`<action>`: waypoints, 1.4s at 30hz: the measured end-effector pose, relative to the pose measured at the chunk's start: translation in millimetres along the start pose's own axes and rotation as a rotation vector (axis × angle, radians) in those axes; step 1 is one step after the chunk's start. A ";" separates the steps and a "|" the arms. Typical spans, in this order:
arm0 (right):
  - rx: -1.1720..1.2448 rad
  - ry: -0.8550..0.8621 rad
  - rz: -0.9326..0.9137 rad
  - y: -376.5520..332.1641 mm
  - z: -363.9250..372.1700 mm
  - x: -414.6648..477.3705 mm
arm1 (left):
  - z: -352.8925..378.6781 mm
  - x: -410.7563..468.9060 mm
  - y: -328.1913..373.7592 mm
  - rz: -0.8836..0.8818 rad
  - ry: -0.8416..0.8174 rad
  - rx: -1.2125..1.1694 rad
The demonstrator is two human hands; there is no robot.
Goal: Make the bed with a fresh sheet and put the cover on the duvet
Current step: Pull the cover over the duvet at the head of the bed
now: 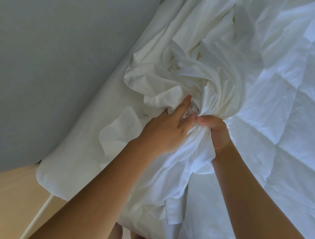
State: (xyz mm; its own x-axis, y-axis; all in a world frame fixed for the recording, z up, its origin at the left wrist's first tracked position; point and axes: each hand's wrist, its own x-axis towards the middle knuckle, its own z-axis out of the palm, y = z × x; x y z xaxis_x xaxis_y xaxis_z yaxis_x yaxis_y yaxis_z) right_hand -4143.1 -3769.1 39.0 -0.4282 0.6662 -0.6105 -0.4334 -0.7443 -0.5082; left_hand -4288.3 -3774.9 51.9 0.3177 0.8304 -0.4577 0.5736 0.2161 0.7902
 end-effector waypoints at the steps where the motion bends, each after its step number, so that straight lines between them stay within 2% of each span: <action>1: 0.010 -0.030 0.004 0.3 0.5 0.3 | -1.3 -4.4 0.5 0.068 0.096 0.034; 2: 0.033 -0.062 -0.002 1.8 0.8 0.6 | -3.7 -7.4 -2.9 0.095 0.216 0.029; 4: 0.090 -0.056 -0.035 5.8 -0.8 1.2 | -18.2 -8.6 -11.6 -0.015 0.422 -0.142; 5: 0.101 -0.019 -0.046 6.3 -2.1 1.1 | -26.2 -4.8 -19.3 -0.100 0.483 -0.222; 7: 0.082 0.043 -0.029 6.3 -5.3 -0.2 | -42.3 5.0 -31.2 -0.202 0.477 -0.199; 10: 0.032 0.090 0.015 3.7 -9.0 -2.8 | -53.9 19.4 -34.4 -0.218 0.381 -0.252; 11: 0.016 0.098 0.028 3.1 -10.4 -3.3 | -55.0 22.2 -32.3 -0.214 0.291 -0.284; 14: -0.013 0.098 0.046 2.1 -13.2 -6.1 | -49.6 25.7 -30.2 -0.168 -0.122 -0.234; 16: -0.018 0.092 0.043 1.0 -14.0 -7.9 | -42.6 26.3 -30.1 -0.174 -0.222 -0.223; 19: -0.032 0.086 0.023 1.3 -13.9 -10.0 | -33.2 29.5 -24.8 -0.164 -0.099 -0.235; 22: -0.043 0.121 -0.007 4.0 -9.1 -9.4 | -18.8 27.6 -13.0 -0.037 0.190 -0.220; 24: -0.124 0.140 -0.041 2.9 -1.6 -7.1 | -6.3 25.1 -5.3 -0.013 0.405 -0.020; 26: -0.216 0.169 -0.063 0.1 6.3 -3.6 | 5.4 22.6 0.4 -0.020 0.535 0.161; 27: -0.237 0.185 -0.071 -0.4 8.9 -2.1 | 8.2 23.0 1.3 -0.006 0.568 0.169; 29: -0.216 0.218 -0.075 2.0 10.3 0.1 | 5.8 24.8 1.6 0.000 0.584 0.025; 33: -0.076 0.242 -0.042 9.7 2.7 -1.4 | -20.4 33.8 -25.8 -0.314 0.562 -0.261; 35: -0.061 0.227 -0.028 9.4 -0.9 -2.0 | -32.6 33.7 -44.1 -0.457 0.415 -0.240; 36: -0.070 0.222 -0.016 8.7 -2.1 -2.0 | -34.8 34.5 -49.7 -0.466 0.323 -0.157; 37: -0.083 0.220 -0.002 8.0 -2.9 -1.8 | -34.4 35.8 -55.1 -0.441 0.285 -0.046; 39: -0.098 0.205 0.013 6.0 -4.0 -2.4 | -35.2 31.6 -49.4 -0.375 0.321 0.001; 42: -0.081 0.178 0.009 5.2 -4.9 -6.0 | -38.0 20.4 -38.8 -0.110 0.643 0.210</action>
State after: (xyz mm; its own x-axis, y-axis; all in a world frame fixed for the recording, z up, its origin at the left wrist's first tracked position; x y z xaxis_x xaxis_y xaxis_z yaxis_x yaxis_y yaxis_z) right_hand -4138.9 -3777.2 37.0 -0.2814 0.6464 -0.7092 -0.3617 -0.7560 -0.5456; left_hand -4332.7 -3746.9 27.3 -0.2247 0.9634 -0.1462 0.7317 0.2659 0.6276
